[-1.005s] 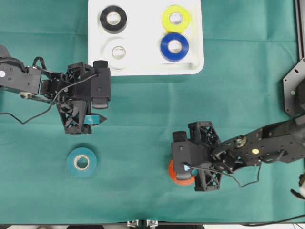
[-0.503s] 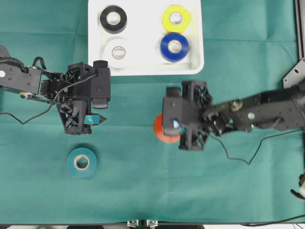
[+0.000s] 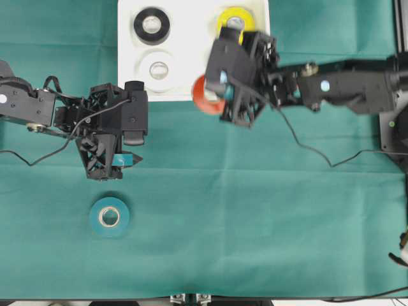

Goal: Put the tape alternately from left to right into the white case.
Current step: 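Lift the orange roll and carry it into the tray's top middle, then release the orange roll between black and yellow and withdraw right gripper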

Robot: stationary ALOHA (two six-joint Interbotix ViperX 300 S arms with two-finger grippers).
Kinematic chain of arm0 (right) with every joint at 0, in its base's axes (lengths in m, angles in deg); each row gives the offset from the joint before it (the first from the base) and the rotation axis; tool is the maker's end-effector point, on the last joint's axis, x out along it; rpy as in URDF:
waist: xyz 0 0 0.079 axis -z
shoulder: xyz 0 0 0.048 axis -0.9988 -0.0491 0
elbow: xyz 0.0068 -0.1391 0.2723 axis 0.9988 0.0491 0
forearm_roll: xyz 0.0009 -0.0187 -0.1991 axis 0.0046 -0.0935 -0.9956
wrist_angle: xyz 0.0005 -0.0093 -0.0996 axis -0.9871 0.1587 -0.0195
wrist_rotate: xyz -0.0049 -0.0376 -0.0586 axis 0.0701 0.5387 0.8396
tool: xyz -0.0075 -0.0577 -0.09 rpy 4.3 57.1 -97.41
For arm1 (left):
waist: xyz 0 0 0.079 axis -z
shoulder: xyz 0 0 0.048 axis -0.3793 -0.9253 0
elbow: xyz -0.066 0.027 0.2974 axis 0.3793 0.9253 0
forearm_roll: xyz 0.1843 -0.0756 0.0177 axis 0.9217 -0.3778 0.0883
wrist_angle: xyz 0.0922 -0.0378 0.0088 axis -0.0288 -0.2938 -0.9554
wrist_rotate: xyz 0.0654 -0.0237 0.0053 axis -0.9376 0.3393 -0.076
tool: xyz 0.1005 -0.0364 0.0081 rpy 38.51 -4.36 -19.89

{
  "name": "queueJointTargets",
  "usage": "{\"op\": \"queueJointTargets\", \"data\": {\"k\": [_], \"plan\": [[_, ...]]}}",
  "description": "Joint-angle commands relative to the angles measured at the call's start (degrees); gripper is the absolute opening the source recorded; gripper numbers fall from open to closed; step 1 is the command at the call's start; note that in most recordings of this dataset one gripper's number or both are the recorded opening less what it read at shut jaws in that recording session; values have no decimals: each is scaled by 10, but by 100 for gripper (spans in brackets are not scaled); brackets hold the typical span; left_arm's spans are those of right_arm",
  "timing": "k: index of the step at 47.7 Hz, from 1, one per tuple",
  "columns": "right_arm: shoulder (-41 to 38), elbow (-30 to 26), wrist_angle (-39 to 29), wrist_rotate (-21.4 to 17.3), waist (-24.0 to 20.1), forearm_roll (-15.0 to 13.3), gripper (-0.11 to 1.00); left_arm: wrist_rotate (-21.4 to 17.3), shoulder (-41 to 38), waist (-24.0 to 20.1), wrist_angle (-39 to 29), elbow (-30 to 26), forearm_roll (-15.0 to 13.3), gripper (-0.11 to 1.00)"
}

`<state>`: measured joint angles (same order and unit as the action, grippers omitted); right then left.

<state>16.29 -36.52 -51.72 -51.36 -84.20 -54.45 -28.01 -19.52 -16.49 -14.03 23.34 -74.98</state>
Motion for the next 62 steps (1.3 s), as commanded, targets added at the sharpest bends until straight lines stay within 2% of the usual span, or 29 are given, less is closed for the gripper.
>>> {"op": "queueJointTargets", "data": {"k": [1,12,29,48,62], "plan": [[12,-20,10,0,24,-10,29,1,7,1,7,-7,1,92],[-22,-41,57,0,93,-42,29,1,7,2,16,-7,1,92],[-82,-80,121,1,159,-84,29,0,7,2,17,-5,1,92],[-125,-88,184,1,216,-90,29,0,7,2,17,-5,1,92],[-146,-89,206,2,229,-91,29,0,7,2,17,-5,1,92]]}}
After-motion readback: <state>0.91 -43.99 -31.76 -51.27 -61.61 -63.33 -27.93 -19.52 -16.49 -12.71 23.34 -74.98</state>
